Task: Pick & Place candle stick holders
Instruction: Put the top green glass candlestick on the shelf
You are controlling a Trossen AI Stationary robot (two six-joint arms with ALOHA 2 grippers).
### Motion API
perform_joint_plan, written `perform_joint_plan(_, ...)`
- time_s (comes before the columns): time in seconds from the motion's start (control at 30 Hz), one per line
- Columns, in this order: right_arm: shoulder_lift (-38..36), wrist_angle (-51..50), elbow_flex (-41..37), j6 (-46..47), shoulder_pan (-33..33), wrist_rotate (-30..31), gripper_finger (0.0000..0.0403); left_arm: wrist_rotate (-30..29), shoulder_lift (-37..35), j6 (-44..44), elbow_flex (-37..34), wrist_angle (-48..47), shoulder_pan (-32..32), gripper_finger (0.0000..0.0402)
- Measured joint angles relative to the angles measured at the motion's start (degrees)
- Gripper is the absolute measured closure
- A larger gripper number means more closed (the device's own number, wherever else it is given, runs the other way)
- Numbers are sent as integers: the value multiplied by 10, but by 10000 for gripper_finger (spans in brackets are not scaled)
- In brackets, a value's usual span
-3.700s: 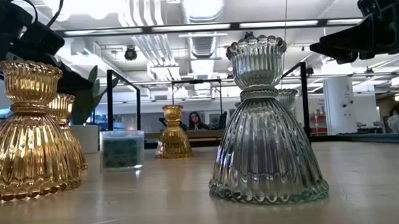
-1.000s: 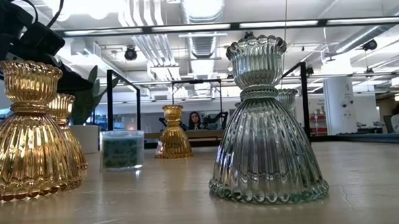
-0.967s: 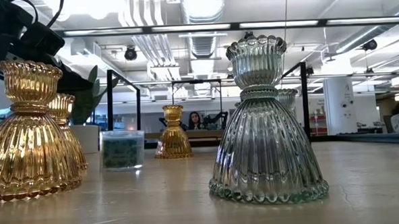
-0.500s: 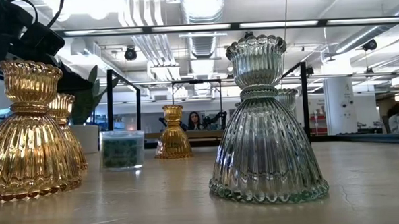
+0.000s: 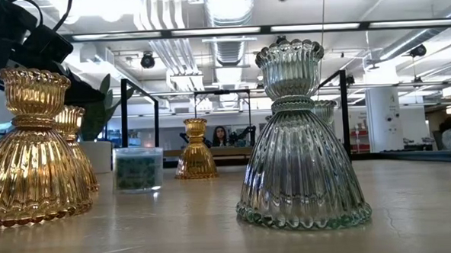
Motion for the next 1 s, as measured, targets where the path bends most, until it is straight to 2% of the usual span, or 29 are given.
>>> perform_joint_plan(0.23,59,-3,-24,-24,1,-1,204,0,0,0,0,0,0,362)
perform_joint_plan(0.67,163,-3,-32,-109,-15,-16,204,0,0,0,0,-2,0,362)
perform_joint_plan(1.0,187,3,-37,-157,-55,-34,236,0,0,0,0,-3,0,362)
